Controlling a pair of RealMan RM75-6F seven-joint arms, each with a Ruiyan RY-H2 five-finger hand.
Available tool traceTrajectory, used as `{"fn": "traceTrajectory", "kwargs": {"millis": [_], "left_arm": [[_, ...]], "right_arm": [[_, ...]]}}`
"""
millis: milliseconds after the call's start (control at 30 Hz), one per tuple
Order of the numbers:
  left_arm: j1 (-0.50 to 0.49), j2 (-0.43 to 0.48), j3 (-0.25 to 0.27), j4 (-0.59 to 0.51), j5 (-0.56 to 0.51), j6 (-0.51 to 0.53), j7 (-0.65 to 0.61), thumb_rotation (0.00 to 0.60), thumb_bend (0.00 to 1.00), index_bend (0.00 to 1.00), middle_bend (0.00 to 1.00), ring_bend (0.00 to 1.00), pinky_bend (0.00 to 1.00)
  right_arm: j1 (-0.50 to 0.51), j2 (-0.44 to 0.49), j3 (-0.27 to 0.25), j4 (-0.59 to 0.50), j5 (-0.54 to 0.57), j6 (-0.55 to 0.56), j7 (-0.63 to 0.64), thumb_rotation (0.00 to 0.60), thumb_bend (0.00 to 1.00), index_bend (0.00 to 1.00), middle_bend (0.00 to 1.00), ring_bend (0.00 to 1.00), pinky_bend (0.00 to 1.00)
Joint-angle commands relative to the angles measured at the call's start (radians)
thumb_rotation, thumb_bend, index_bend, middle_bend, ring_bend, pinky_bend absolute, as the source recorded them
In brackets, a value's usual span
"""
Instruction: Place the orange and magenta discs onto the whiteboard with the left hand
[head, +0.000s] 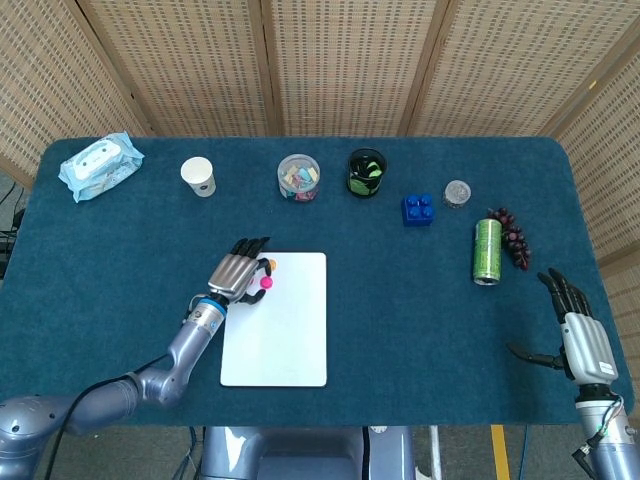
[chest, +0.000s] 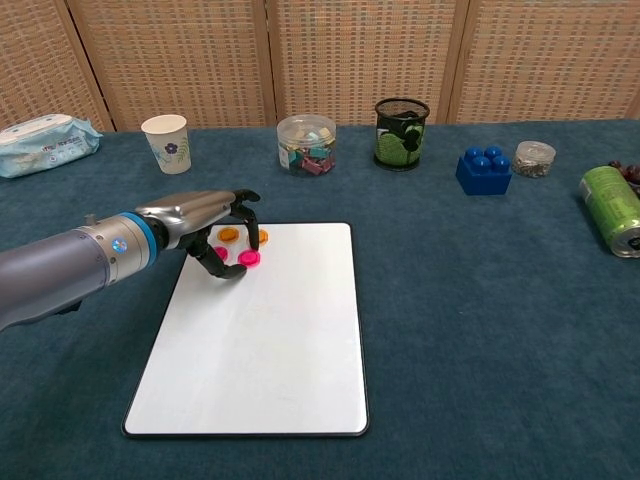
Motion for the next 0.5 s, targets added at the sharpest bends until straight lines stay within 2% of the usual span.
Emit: {"fn": "traceTrajectory", "kwargs": {"millis": [33, 267, 500], "left_arm": [[0.0, 0.002, -0.001, -0.004, 0.001, 0.004, 0.0, 0.6, 0.3, 0.27, 0.0, 0.0, 0.0], [0.011, 0.033, 0.001, -0.06, 0.023, 0.032, -0.018, 0.6, 0.3, 0.26, 0.0, 0.0, 0.0], [0.047, 0.147, -0.004, -0.247, 0.113, 0.142, -0.049, 0.6, 0.3, 0.23, 0.0, 0.0, 0.0]], "right_arm": [[0.0, 0.0, 0.0, 0.0, 0.0, 0.0, 0.001, 0.6, 0.13, 0.0, 0.0, 0.0, 0.0], [0.0, 0.001, 0.0, 0.0, 0.0, -0.001, 0.001, 0.6, 0.13, 0.0, 0.0, 0.0, 0.0], [0.0, 0.001, 0.0, -0.001, 0.0, 0.0, -0.002, 0.6, 0.13, 0.0, 0.0, 0.0, 0.0]]}}
